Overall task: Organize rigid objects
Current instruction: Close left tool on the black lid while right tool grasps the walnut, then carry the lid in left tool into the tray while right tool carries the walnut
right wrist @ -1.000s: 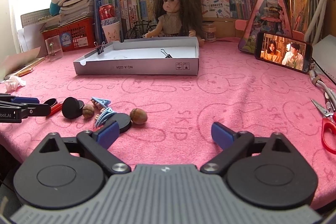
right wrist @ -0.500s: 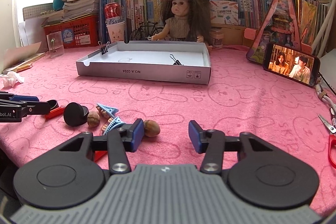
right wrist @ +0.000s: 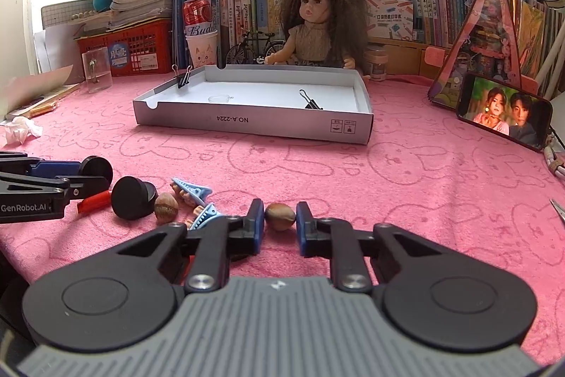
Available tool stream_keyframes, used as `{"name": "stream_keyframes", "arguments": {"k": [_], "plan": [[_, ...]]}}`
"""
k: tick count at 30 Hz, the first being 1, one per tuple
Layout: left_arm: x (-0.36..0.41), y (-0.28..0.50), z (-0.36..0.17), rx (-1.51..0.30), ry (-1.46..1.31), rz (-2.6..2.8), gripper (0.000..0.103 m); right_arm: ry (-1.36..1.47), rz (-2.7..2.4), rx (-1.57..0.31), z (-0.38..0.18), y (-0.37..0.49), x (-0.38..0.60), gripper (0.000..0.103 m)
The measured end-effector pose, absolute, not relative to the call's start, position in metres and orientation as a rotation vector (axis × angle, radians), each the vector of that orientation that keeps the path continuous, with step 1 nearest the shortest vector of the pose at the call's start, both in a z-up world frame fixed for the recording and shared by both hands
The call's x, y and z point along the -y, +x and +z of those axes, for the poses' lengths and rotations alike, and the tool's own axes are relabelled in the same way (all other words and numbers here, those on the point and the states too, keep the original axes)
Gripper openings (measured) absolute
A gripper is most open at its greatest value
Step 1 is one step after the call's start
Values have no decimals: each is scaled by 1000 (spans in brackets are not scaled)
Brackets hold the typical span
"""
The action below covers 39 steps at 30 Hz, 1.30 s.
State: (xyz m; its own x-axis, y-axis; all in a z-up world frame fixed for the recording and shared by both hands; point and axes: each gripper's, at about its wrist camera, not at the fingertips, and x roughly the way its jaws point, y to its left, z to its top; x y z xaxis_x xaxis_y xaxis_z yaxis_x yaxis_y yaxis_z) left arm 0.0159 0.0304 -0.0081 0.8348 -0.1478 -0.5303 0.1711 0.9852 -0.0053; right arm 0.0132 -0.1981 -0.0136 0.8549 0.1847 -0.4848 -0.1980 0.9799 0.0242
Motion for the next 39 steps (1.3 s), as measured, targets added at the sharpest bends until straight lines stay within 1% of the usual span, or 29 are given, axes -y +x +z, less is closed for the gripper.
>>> {"name": "stream_keyframes", "arguments": {"k": [1,3,6,26,39], "plan": [[-31,17,-8,-559,40,-164,18,-25,202,-506,-14,13,198,23],[-35,18,-7,-560,24,-152,11,-24,198,-500,-13,13,199,23],[-39,19,-6,-562,11,-140,10,-14,190,-491,-11,13,202,23],[-35,17,5,-518,23,-135,9,-12,161,-472,-5,15,205,23],[-31,51,28,-498,-1,-139,9,-11,94,-451,13,47,209,23]]}}
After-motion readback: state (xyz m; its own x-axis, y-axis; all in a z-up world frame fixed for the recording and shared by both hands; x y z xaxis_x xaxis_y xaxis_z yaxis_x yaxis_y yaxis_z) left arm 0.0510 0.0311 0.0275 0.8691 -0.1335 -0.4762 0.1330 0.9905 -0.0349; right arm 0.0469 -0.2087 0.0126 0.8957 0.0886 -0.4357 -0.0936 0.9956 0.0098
